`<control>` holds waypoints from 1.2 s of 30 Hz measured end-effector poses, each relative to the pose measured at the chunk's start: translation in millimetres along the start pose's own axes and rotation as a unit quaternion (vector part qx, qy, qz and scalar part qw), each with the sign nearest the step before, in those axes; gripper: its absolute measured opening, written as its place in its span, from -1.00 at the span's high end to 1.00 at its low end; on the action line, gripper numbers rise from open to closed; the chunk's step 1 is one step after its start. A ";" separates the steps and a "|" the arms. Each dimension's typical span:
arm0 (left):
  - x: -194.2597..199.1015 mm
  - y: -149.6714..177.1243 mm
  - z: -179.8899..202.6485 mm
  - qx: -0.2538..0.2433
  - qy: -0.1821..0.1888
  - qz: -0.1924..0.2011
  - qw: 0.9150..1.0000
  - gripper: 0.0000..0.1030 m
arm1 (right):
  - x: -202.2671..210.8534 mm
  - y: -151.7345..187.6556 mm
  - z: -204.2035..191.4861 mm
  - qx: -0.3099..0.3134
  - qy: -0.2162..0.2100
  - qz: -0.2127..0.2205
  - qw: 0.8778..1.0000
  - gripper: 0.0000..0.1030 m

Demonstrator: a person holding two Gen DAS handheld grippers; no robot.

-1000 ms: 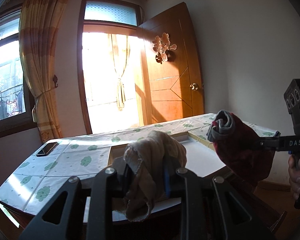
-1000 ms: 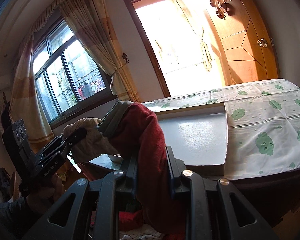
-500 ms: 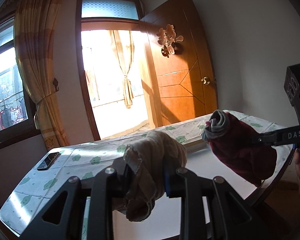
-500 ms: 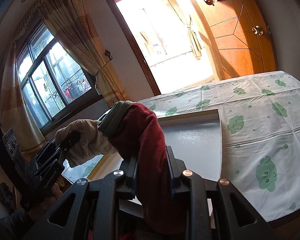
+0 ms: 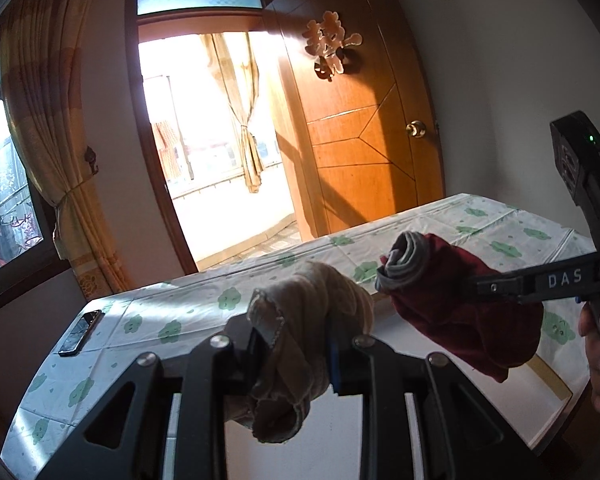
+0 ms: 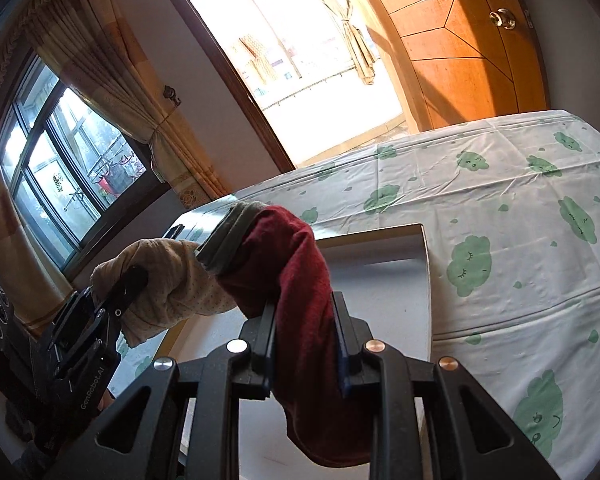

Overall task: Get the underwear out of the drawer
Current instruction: 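Carry both socks over the beige tray with both tools, then open the right tool over the tray while the left tool releases the beige sock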

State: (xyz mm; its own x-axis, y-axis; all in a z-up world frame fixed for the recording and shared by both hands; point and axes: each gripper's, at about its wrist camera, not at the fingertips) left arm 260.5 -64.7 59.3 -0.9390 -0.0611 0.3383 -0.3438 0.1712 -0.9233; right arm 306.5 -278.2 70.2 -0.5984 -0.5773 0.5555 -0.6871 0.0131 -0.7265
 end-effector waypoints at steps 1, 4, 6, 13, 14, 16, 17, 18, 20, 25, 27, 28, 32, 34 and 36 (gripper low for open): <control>-3.8 -1.7 2.0 -0.001 0.000 -0.002 1.000 0.54 | -4.3 -2.5 2.6 -0.006 0.001 -0.004 1.000 0.51; -13.9 -6.2 6.6 -0.003 -0.003 -0.008 1.000 0.54 | -17.2 -9.3 8.3 -0.014 0.008 -0.014 1.000 0.51; -22.2 -9.9 8.4 -0.006 -0.006 -0.012 1.000 0.54 | -25.6 -12.7 11.5 -0.018 0.014 -0.022 0.999 0.51; -51.2 -15.2 14.6 -0.001 -0.014 -0.037 0.999 0.53 | -49.3 -26.2 29.0 -0.046 0.023 -0.039 0.998 0.50; -54.8 -14.6 16.3 0.000 -0.012 -0.041 0.999 0.53 | -52.7 -27.5 30.8 -0.050 0.025 -0.043 0.998 0.50; -61.7 -14.7 19.0 0.001 -0.012 -0.046 0.999 0.53 | -58.0 -29.2 34.9 -0.058 0.028 -0.049 0.997 0.50; -64.5 -14.9 20.8 -0.001 -0.012 -0.048 0.999 0.53 | -60.5 -30.3 36.6 -0.060 0.031 -0.051 0.996 0.50; -66.7 -14.9 21.6 -0.001 -0.013 -0.048 0.999 0.53 | -63.0 -31.5 38.2 -0.061 0.034 -0.054 0.996 0.50; -70.7 -14.4 24.3 -0.004 -0.012 -0.050 0.999 0.51 | -67.4 -33.9 41.3 -0.064 0.039 -0.056 0.996 0.50; -82.7 -10.4 31.9 -0.017 -0.007 -0.071 0.997 0.28 | -75.7 -37.1 44.5 -0.061 0.055 -0.058 0.995 0.46; -81.3 -10.8 32.6 -0.019 0.000 -0.067 0.998 0.20 | -80.3 -36.5 44.9 -0.055 0.058 -0.067 0.995 0.45; -80.1 -10.9 34.2 -0.024 0.008 -0.067 0.997 0.11 | -81.4 -35.8 46.0 -0.056 0.062 -0.069 0.994 0.42; -66.3 -11.4 40.7 -0.046 0.010 -0.060 0.997 -0.62 | -75.4 -34.3 50.3 -0.061 0.075 -0.051 0.994 0.01; -57.4 -13.4 41.0 -0.051 0.018 -0.054 0.997 -0.63 | -68.2 -33.6 50.8 -0.060 0.083 -0.039 0.994 -0.14; -49.3 -16.0 40.1 -0.053 0.022 -0.050 0.997 -0.70 | -60.5 -32.7 50.7 -0.061 0.085 -0.031 0.994 -0.16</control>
State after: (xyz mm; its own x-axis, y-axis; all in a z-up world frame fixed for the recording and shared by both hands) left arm 312.3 -103.8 50.1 -0.8988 -0.0408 0.4365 -0.4306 0.2689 -0.8615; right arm 386.0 -285.1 39.8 -0.6072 -0.4345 0.6652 -0.7635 0.0873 -0.6399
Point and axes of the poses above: each gripper's, at about its wrist camera, not at the fingertips, and x roughly against the way its jaws point, z to its right, y to its underside, and after that the axes turned 2 degrees about x, right-handed
